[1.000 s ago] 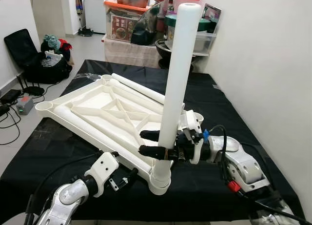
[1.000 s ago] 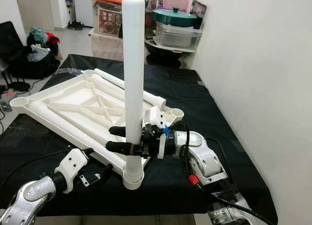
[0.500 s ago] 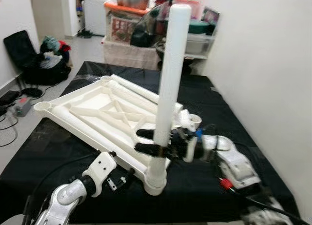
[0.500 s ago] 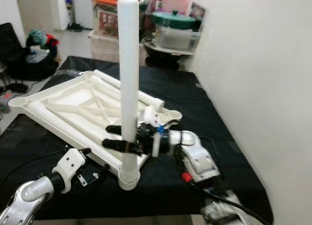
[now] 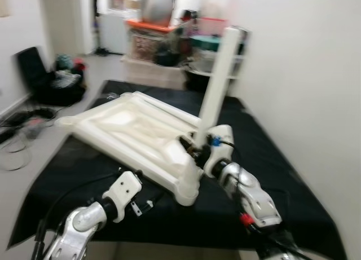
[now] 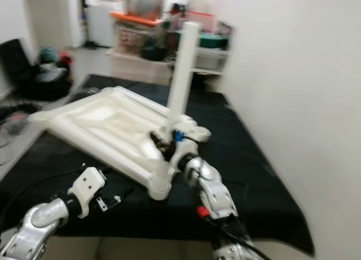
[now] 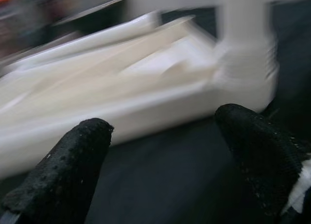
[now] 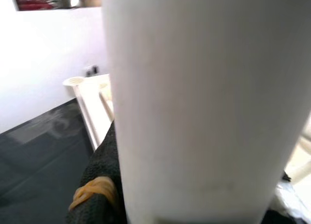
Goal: Building children table
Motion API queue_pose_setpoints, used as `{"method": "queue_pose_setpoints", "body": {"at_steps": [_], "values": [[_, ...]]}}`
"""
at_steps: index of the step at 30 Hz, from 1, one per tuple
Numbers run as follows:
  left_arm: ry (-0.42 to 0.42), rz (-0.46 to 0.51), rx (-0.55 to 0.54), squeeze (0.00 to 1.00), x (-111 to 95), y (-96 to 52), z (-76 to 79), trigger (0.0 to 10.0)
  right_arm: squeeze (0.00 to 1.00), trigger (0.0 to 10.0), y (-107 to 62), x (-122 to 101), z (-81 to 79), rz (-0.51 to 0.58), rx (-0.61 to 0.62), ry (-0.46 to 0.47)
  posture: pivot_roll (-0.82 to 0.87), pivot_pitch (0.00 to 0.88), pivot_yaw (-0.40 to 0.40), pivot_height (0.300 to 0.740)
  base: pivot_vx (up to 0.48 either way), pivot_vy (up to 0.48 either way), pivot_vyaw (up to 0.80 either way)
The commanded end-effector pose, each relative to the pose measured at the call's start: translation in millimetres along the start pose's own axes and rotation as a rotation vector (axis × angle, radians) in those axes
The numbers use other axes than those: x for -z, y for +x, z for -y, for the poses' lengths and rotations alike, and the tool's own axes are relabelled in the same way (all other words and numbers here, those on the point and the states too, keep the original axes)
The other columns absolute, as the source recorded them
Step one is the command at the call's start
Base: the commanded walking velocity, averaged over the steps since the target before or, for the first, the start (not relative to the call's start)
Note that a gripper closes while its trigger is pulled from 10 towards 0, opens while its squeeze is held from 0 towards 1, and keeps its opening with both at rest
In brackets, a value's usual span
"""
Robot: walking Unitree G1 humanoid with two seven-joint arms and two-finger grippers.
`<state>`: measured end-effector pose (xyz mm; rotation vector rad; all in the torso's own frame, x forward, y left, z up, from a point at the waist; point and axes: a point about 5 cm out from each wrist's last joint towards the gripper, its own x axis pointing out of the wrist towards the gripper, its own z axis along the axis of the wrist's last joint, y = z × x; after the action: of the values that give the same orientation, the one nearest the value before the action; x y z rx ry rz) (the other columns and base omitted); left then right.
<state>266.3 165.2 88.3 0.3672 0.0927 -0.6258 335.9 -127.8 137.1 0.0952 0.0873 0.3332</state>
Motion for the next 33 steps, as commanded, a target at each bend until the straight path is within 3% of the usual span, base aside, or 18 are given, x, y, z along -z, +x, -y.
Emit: {"method": "queue_pose_setpoints", "body": {"at_steps": [1, 4, 7, 14, 21, 22, 23, 24, 25, 26, 27, 28, 29, 33], "values": [[-0.005, 0.008, 0.015, 0.0, -2, 4.5, 2.9, 10.0, 0.0, 0.0, -18.3, 57, 22.2, -0.224, 0.229, 0.025, 0.11, 0.0, -0.142, 0.74, 0.0, 0.0, 0.0], [-0.005, 0.008, 0.007, 0.0, -2, 4.7, 2.9, 10.0, 0.0, 0.0, -24.8, 62, 31.4, -0.215, 0.403, 0.054, 0.11, 0.0, -0.142, 0.74, 0.0, 0.0, 0.0], [-0.006, 0.01, 0.005, 0.0, -2, 5.5, 3.1, 10.0, 0.0, 0.0, -27.3, 63, 30.9, -0.21, 0.46, 0.045, 0.11, 0.0, -0.14, 0.74, 0.0, 0.0, 0.0], [-0.006, 0.012, 0.002, 0.0, -2, 7.2, 2.8, 10.0, 0.0, 0.0, -27.8, 67, 25.4, -0.227, 0.473, 0.058, 0.1, 0.0, -0.143, 0.74, 0.0, 0.0, 0.0], [-0.011, 0.014, -0.003, 0.0, -2, 8.3, 4.5, 10.0, 0.0, 0.0, -16.2, 57, 15.2, -0.17, 0.351, 0.109, 0.11, 0.0, -0.146, 0.74, 0.0, 0.0, 0.0], [-0.013, 0.016, -0.002, 0.0, -2, 8.6, 5.3, 10.0, 0.0, 0.0, -12.5, 49, 10.2, -0.121, 0.263, 0.114, 0.11, 0.0, -0.147, 0.74, 0.0, 0.0, 0.0], [-0.013, 0.016, -0.002, 0.0, -2, 8.6, 5.3, 10.0, 0.0, 0.0, -12.5, 49, 10.2, -0.121, 0.263, 0.114, 0.11, 0.0, -0.147, 0.74, 0.0, 0.0, 0.0], [-0.016, 0.019, 0.0, 0.0, -2, 9.1, 6.1, 10.0, 0.0, 0.0, -9.0, 32, -7.6, -0.014, -0.016, 0.069, 0.11, 0.0, -0.145, 0.74, 0.0, 0.0, 0.0], [-0.017, 0.02, 0.001, 0.0, -2, 9.4, 6.2, 10.0, 0.0, 0.0, -10.4, 24, -15.8, 0.026, -0.152, 0.073, 0.11, 0.0, -0.144, 0.74, 0.0, 0.0, 0.0], [-0.017, 0.02, 0.003, 0.0, -2, 9.6, 6.3, 10.0, 0.0, 0.0, -11.9, 20, -20.3, 0.046, -0.227, 0.078, 0.11, 0.0, -0.145, 0.74, 0.0, 0.0, 0.0], [-0.017, 0.02, 0.003, 0.0, -2, 9.6, 6.3, 10.0, 0.0, 0.0, -11.9, 20, -20.3, 0.046, -0.227, 0.078, 0.11, 0.0, -0.145, 0.74, 0.0, 0.0, 0.0], [-0.017, 0.021, 0.005, 0.0, -3, 10.2, 5.6, 10.0, 0.0, 0.0, -18.2, 10, -30.9, 0.069, -0.43, 0.057, 0.11, 0.0, -0.146, 0.74, 0.0, 0.0, 0.0], [-0.017, 0.023, 0.004, 0.0, -3, 10.5, 4.7, 10.0, 0.0, 0.0, -21.5, 7, -34.7, 0.07, -0.517, 0.043, 0.11, 0.0, -0.146, 0.74, 0.0, 0.0, 0.0], [-0.018, 0.026, -0.001, 0.0, -4, 10.9, 2.9, 10.0, 0.0, 0.0, -23.4, 3, -35.9, 0.053, -0.621, 0.023, 0.12, 0.0, -0.151, 0.74, 0.0, 0.0, 0.0]]}}
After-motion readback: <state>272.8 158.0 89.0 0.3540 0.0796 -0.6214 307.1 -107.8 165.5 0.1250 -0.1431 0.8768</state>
